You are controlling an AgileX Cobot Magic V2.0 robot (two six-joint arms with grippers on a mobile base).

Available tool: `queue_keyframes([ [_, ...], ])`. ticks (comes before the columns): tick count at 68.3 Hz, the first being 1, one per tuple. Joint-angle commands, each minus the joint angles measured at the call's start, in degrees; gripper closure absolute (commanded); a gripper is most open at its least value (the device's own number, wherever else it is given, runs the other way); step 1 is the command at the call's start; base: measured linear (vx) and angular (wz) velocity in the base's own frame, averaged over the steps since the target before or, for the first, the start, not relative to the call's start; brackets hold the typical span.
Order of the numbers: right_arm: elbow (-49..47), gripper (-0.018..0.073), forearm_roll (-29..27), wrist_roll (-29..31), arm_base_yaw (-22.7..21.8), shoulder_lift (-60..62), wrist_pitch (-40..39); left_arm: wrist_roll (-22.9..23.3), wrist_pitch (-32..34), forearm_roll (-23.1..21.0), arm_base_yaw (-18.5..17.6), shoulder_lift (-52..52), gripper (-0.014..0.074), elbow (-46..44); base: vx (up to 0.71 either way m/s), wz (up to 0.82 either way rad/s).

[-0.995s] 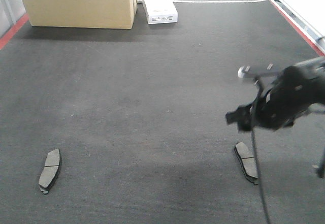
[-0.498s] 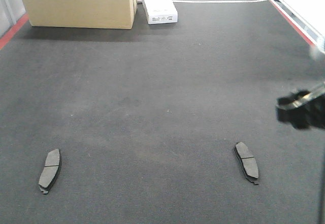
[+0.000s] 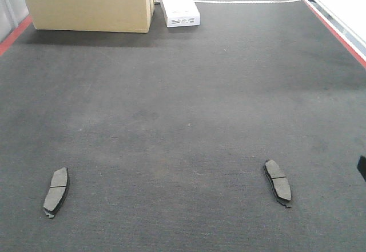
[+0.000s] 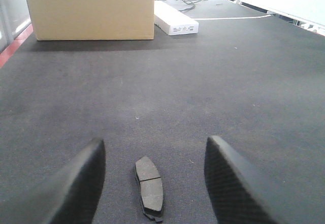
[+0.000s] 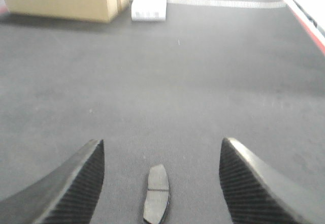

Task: Move and align brake pads A on conveyor
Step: 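Back the base away from the conveyor belt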

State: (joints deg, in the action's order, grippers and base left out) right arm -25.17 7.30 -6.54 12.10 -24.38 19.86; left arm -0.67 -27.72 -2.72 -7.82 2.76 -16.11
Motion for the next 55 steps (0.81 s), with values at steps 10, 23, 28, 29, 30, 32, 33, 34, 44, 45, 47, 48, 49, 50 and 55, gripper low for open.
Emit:
queue_keyframes([
  [10,4.2,0.0088,0.6,0.8,0.0,4.7,-13.9,0.0,4.4,-0.4,-0.3,0.8,0.0190,-1.3,0.00,0.00],
  [23,4.2,0.0088,0.6,0.7,0.0,4.7,-13.7,0.0,4.4,-0.4,-0.3,0.8,0.0190,-1.3,0.00,0.00],
  [28,4.2,0.0088,0.6,0.7,0.0,4.7,-13.7,0.0,4.4,-0.4,-0.3,0.8,0.0190,-1.3,0.00,0.00],
  [29,4.2,0.0088,0.6,0.7,0.0,4.7,-13.7,0.0,4.4,-0.4,-0.3,0.8,0.0190,-1.3,0.00,0.00],
  [30,4.2,0.0088,0.6,0.7,0.0,4.7,-13.7,0.0,4.4,-0.4,-0.3,0.8,0.0190,-1.3,0.00,0.00],
  [32,4.2,0.0088,0.6,0.7,0.0,4.7,-13.7,0.0,4.4,-0.4,-0.3,0.8,0.0190,-1.3,0.00,0.00],
  [33,4.2,0.0088,0.6,0.7,0.0,4.7,-13.7,0.0,4.4,-0.4,-0.3,0.8,0.0190,-1.3,0.00,0.00],
  [34,4.2,0.0088,0.6,0.7,0.0,4.7,-13.7,0.0,4.4,-0.4,-0.3,0.8,0.0190,-1.3,0.00,0.00],
  [44,4.2,0.0088,0.6,0.7,0.0,4.7,-13.7,0.0,4.4,-0.4,-0.3,0.8,0.0190,-1.3,0.00,0.00],
  [45,4.2,0.0088,0.6,0.7,0.0,4.7,-13.7,0.0,4.4,-0.4,-0.3,0.8,0.0190,-1.3,0.00,0.00],
  [47,4.2,0.0088,0.6,0.7,0.0,4.7,-13.7,0.0,4.4,-0.4,-0.3,0.8,0.0190,-1.3,0.00,0.00],
  [48,4.2,0.0088,0.6,0.7,0.0,4.7,-13.7,0.0,4.4,-0.4,-0.3,0.8,0.0190,-1.3,0.00,0.00],
  [49,4.2,0.0088,0.6,0.7,0.0,4.7,-13.7,0.0,4.4,-0.4,-0.3,0.8,0.0190,-1.3,0.00,0.00],
  [50,4.2,0.0088,0.6,0.7,0.0,4.7,-13.7,0.0,4.4,-0.4,-0.3,0.8,0.0190,-1.3,0.00,0.00],
  [55,4.2,0.0088,0.6,0.7,0.0,4.7,-13.7,0.0,4.4,-0.4,-0.3,0.8,0.0190,-1.3,0.00,0.00],
])
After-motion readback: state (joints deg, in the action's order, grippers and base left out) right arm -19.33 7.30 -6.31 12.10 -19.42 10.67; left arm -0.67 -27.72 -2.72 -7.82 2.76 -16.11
